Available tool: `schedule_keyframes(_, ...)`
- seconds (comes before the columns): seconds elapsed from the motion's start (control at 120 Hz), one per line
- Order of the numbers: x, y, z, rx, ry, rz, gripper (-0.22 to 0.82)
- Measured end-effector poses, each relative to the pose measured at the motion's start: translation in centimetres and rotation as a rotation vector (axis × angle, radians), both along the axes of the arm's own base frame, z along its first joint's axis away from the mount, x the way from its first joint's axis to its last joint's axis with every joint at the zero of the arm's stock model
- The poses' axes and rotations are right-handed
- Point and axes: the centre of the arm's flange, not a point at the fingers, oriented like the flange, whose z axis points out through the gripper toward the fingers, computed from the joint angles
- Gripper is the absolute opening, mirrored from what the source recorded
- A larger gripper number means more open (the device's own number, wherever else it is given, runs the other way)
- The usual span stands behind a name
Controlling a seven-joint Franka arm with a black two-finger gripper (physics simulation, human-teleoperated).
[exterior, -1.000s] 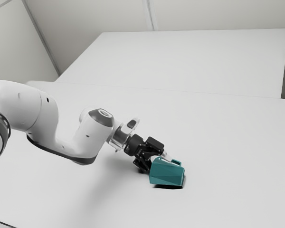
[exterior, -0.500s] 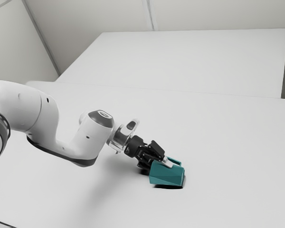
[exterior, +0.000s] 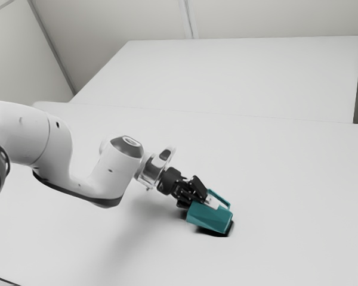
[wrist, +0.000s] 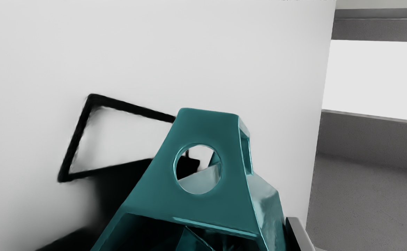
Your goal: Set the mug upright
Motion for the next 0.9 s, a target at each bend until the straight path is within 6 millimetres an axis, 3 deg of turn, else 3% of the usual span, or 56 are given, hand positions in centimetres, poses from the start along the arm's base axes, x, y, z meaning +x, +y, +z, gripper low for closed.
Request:
schedule_keyframes(0.125,0.3,-0.2,1.7,-0.009,-0.034,-0.002,-0.14)
schedule_keyframes(0.233,0.6,-0.7,4.4,-0.013,-0.087,-0.014,-0.15)
schedule_keyframes(0.333,1.1,-0.8,7.7,-0.001,-0.152,-0.031,-0.16)
schedule_keyframes(0.442,2.4,-0.7,13.1,0.081,-0.27,-0.105,-0.17)
schedule_keyframes(0.617,3.4,0.3,17.7,0.325,-0.386,-0.255,-0.17)
schedule_keyframes(0.7,3.6,1.1,18.8,0.461,-0.417,-0.322,-0.17)
schedule_keyframes(0.9,4.1,3.7,19.0,0.737,-0.421,-0.426,-0.18)
